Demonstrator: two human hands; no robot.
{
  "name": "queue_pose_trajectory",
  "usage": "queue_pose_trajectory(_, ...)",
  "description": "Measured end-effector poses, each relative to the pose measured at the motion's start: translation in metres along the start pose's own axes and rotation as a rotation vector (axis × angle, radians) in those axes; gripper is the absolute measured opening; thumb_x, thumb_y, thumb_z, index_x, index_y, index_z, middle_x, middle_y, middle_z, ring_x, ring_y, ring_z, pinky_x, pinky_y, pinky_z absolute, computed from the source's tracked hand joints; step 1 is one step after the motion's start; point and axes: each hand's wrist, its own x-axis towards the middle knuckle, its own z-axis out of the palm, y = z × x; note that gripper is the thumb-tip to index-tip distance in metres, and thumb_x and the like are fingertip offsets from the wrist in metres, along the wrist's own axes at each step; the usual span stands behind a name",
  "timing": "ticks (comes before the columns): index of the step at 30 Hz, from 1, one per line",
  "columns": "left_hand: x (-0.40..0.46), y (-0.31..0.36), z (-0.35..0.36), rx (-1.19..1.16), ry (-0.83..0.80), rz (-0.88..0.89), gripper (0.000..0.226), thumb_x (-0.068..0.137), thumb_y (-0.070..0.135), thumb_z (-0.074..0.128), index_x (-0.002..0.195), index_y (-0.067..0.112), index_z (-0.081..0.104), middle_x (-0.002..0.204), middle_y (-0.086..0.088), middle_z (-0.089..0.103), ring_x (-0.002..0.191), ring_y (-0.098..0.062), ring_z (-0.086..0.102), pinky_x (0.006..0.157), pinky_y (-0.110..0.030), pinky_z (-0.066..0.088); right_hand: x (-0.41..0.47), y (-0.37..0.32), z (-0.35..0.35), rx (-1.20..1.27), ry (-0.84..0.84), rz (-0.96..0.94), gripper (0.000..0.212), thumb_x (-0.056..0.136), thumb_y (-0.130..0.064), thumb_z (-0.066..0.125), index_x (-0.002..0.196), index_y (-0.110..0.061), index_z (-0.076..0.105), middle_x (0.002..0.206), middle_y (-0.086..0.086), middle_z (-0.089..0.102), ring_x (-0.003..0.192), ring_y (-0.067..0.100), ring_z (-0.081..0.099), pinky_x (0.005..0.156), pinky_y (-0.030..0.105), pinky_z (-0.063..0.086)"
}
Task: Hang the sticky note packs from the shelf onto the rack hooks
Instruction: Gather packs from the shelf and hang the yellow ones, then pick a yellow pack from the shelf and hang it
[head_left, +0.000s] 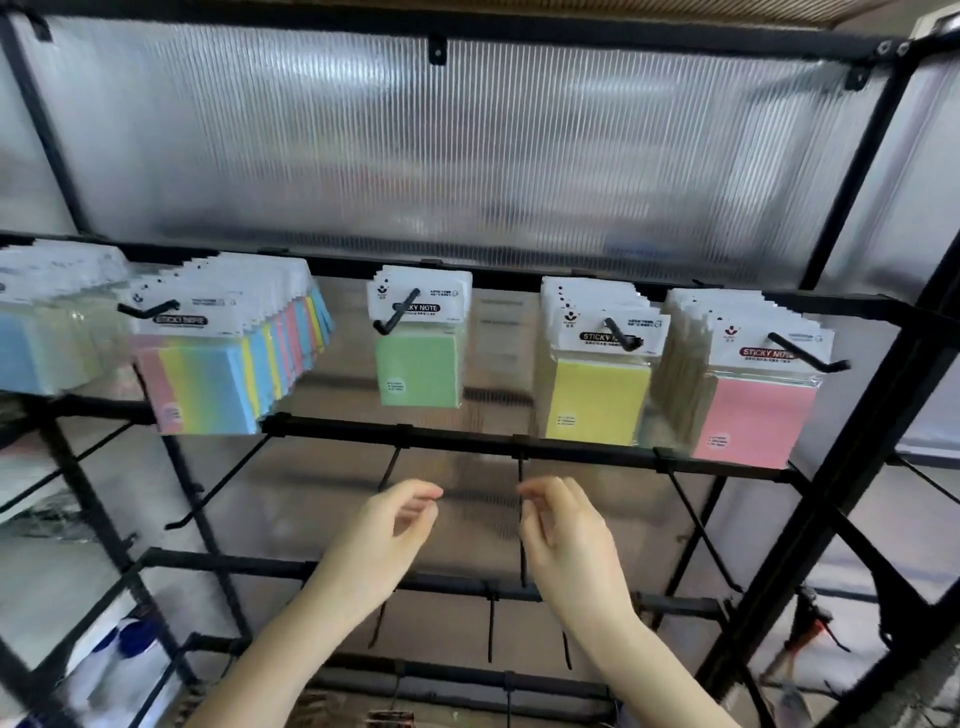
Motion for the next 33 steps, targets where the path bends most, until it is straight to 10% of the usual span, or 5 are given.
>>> queue_pose_trajectory(33,-0.186,-0.289,-0.409,0.315,0.341,-0.623,0.015,0.093,0.014,0.053,0.095,0.026,0.063,0.096,0.006,0.067,0.087,-0.013,0.064,0.080,-0.033,0.051,-0.029,-0.413,0.388,0.186,-0.538,-0.630,0.022,0.095,-0.020,0.047,0.108,-0.010,0.062,0.113,0.005,0.059,0.098,0.027,0.058,0.084,0.039,0.049)
